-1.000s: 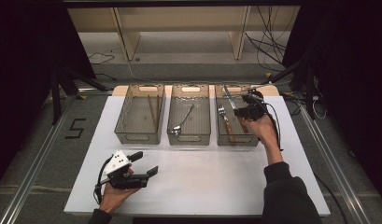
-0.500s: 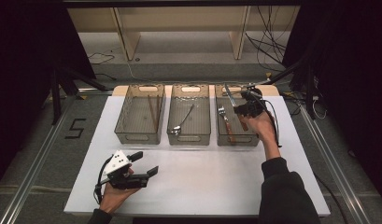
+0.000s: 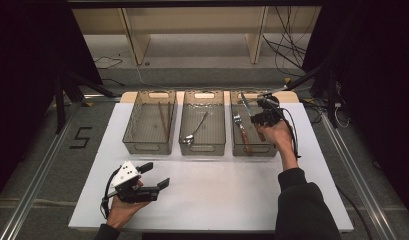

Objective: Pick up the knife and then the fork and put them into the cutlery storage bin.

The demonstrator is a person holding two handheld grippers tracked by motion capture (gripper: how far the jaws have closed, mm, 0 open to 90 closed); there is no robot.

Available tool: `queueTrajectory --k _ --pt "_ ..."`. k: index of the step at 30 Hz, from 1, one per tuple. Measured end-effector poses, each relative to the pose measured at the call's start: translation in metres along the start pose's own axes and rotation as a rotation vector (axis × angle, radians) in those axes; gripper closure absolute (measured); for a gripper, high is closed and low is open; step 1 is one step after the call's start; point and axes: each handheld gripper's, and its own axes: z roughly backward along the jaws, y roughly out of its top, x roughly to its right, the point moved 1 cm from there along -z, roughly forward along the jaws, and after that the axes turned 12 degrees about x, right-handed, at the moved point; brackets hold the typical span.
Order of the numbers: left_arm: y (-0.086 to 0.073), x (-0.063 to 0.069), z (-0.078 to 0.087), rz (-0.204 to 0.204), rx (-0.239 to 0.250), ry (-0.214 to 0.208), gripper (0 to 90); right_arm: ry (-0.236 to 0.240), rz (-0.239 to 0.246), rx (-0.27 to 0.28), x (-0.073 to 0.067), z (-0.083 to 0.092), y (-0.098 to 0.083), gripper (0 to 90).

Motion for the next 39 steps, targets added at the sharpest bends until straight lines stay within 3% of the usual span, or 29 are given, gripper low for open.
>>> queueTrajectory --k 7,11,18,29,39 --pt "0.0 0.0 0.0 0.003 0.0 -0.002 14.9 -0.005 -0.014 -0.014 0.002 -0.004 -0.002 75.7" --pt "0.0 0.0 0.0 0.002 0.002 -0.002 14.9 0.026 -0.047 -0.027 0.003 -0.007 -0.002 54.5" --pt "0.0 0.0 0.0 0.002 0.001 -0.001 14.9 0.064 -0.05 -0.008 0.002 0.002 -0.001 46.3" --pt "0.001 0.0 0.0 0.006 0.0 -0.001 14.9 0.135 -0.008 0.101 -0.011 0.028 -0.015 37.4" --pt "0.0 0.0 0.0 0.008 -0.004 -0.003 14.9 0.239 0.029 0.219 -0.038 0.06 -0.044 33.4"
